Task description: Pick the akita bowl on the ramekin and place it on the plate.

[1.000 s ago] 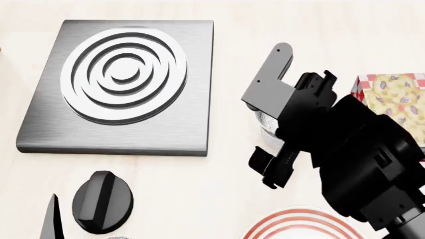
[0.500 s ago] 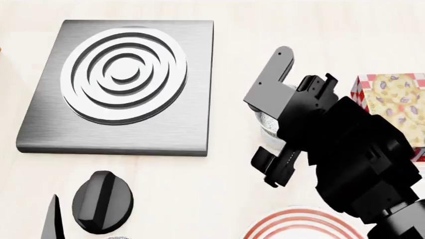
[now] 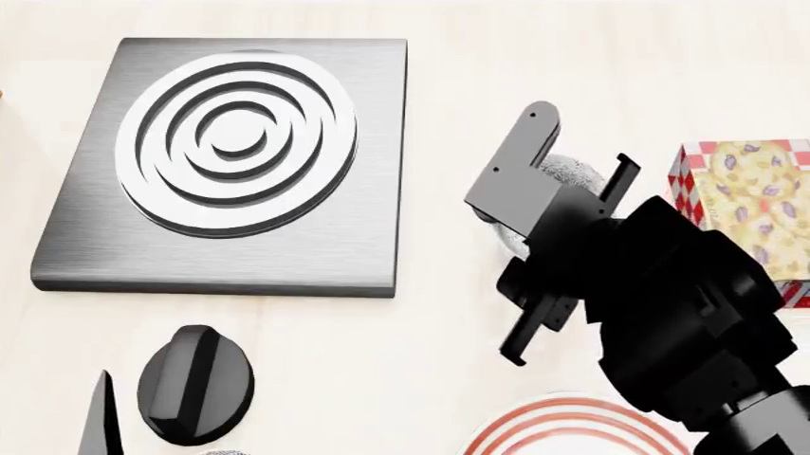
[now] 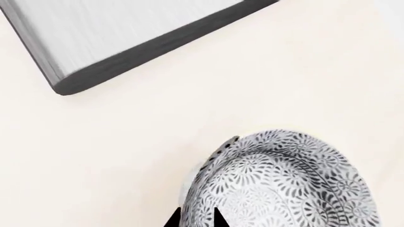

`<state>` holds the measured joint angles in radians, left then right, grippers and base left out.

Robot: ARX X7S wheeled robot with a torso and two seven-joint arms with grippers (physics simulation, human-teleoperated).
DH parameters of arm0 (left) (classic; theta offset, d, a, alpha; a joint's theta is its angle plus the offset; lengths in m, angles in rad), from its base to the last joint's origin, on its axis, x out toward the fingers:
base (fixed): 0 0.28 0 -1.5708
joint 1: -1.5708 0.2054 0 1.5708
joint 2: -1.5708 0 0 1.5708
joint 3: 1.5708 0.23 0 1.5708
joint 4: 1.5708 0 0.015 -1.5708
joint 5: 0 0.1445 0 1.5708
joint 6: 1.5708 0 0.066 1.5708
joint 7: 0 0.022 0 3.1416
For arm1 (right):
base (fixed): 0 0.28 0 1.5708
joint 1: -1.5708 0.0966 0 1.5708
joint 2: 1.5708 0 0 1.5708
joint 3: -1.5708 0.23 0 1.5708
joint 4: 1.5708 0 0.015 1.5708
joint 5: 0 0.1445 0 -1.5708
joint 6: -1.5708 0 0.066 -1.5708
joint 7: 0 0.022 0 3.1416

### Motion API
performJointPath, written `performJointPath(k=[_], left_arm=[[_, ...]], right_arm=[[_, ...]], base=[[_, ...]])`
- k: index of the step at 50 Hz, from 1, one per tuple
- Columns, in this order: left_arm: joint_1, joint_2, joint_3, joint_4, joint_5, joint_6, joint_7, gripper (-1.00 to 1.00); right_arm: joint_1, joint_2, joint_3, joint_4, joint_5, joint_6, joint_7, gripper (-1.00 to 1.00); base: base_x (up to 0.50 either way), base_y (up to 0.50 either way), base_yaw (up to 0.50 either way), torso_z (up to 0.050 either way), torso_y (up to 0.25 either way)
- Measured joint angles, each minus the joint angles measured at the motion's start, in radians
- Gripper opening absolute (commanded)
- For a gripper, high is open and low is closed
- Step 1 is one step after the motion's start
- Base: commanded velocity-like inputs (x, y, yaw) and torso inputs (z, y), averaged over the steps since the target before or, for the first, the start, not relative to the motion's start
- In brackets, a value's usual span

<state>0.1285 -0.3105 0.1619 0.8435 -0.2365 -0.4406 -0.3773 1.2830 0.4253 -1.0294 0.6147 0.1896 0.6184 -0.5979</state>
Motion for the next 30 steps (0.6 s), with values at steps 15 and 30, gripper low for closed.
performJointPath(k=[15, 30], left_arm=[[-0.002, -0.005, 0.006, -0.009, -0.004, 0.005, -0.008, 1.00], [-0.005, -0.009, 0.013, -0.012, -0.009, 0.006, -0.016, 1.00]], right_arm=[[-0.001, 0.016, 0.005, -0.044, 0.007, 0.006, 0.005, -1.00], [0.025, 0.062, 0.008, -0.150, 0.004, 0.073, -0.001, -1.00]], base=[[0.00, 0.00, 0.00, 0.000, 0.000], [0.00, 0.00, 0.00, 0.000, 0.000]])
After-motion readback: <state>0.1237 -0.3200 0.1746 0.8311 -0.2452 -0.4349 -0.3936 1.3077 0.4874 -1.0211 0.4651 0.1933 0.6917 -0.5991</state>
